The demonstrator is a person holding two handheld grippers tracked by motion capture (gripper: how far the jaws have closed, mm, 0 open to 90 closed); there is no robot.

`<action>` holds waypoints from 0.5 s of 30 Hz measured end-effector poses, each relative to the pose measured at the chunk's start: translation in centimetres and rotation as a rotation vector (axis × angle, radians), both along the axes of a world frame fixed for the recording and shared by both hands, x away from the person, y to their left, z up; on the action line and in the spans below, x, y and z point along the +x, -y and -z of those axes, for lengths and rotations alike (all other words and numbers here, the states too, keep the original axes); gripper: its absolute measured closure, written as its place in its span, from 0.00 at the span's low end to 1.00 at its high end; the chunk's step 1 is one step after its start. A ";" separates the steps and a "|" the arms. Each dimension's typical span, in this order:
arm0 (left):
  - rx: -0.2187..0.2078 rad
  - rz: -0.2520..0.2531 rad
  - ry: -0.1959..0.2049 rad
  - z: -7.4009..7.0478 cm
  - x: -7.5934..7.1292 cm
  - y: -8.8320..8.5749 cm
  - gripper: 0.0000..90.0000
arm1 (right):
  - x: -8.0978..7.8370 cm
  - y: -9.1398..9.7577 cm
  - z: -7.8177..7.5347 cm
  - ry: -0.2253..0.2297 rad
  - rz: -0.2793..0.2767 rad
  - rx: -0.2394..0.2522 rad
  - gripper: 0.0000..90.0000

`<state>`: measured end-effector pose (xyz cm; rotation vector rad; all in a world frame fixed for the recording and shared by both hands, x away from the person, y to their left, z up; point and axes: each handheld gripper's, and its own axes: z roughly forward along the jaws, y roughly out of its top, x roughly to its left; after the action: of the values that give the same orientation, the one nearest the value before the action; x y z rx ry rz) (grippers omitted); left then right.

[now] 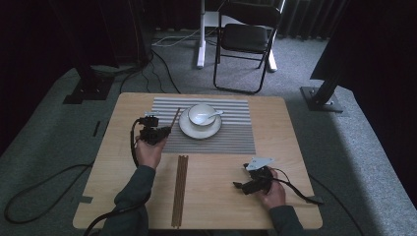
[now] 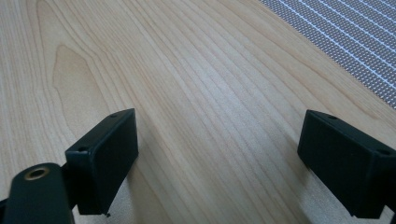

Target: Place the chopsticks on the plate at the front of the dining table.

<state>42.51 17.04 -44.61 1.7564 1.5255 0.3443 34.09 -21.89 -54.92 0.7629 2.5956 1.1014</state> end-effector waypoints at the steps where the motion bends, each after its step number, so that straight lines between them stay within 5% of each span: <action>1: 0.000 0.000 0.000 0.0 0.0 0.0 0.95 | 0.0 0.0 0.0 0.000 0.000 0.000 0.13; 15: -0.022 0.000 0.005 -0.3 0.9 0.1 0.95 | 0.0 0.0 0.0 0.000 0.000 0.000 0.13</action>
<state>43.41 16.94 -44.35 1.7370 1.5205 0.3312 34.08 -21.88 -54.92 0.7636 2.5955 1.1015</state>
